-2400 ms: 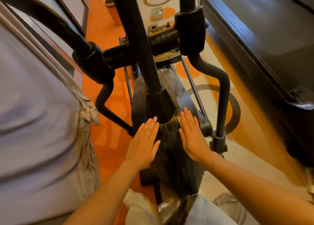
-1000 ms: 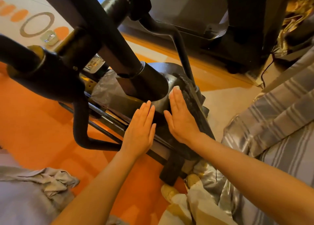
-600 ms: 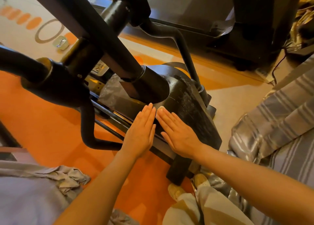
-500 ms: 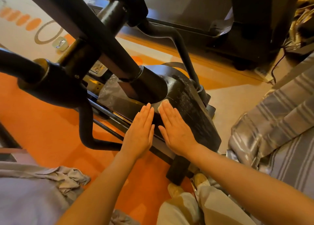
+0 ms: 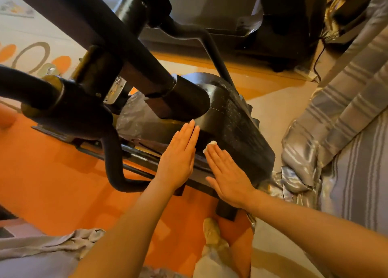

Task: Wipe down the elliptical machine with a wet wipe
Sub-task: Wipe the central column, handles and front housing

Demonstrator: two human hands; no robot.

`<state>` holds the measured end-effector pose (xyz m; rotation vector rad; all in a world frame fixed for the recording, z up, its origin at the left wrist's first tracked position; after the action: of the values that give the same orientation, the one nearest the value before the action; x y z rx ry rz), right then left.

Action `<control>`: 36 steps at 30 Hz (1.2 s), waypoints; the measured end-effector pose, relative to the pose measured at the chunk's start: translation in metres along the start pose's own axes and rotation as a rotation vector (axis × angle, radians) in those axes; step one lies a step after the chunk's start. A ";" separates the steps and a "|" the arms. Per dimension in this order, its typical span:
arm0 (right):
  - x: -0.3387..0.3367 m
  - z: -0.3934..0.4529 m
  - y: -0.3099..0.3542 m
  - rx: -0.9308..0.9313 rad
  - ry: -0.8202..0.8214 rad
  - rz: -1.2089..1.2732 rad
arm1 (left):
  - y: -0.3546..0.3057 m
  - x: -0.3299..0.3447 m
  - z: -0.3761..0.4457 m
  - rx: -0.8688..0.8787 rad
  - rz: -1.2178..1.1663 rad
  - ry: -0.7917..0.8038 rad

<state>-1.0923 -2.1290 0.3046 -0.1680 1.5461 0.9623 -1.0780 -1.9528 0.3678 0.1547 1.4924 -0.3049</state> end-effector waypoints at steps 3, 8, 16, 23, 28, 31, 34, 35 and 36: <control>0.018 0.000 0.007 0.078 -0.051 -0.013 | 0.006 0.001 -0.001 0.056 0.009 -0.024; 0.000 0.034 0.025 0.284 -0.282 0.073 | 0.015 0.011 0.000 0.119 -0.018 -0.033; 0.049 0.002 0.031 0.253 -0.205 -0.059 | 0.018 0.024 0.001 0.148 -0.055 -0.101; 0.028 0.010 0.021 0.179 -0.267 -0.076 | 0.011 0.032 0.000 0.133 -0.046 -0.221; 0.018 0.019 0.029 0.175 -0.358 0.007 | 0.010 0.035 0.000 0.146 0.056 -0.253; 0.024 0.023 0.029 0.172 -0.414 0.102 | 0.009 0.041 -0.004 0.216 0.198 -0.267; 0.024 0.034 0.028 0.128 -0.505 0.260 | 0.009 0.047 -0.005 0.207 0.221 -0.276; 0.025 0.038 0.029 0.121 -0.522 0.279 | 0.010 0.047 -0.004 0.195 0.210 -0.288; 0.027 0.041 0.028 0.116 -0.530 0.266 | 0.010 0.048 -0.003 0.191 0.192 -0.303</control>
<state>-1.0854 -2.0734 0.2978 0.3603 1.1403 1.0192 -1.0752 -1.9476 0.3194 0.3853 1.1375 -0.3008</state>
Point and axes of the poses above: each hand's wrist, its own z-axis towards the middle knuckle, its own x-axis out of the palm, y = z × x, the point moved 2 cm from there along z, towards the middle knuckle, and after that the axes turned 6 degrees about z, right-handed, at the moved point
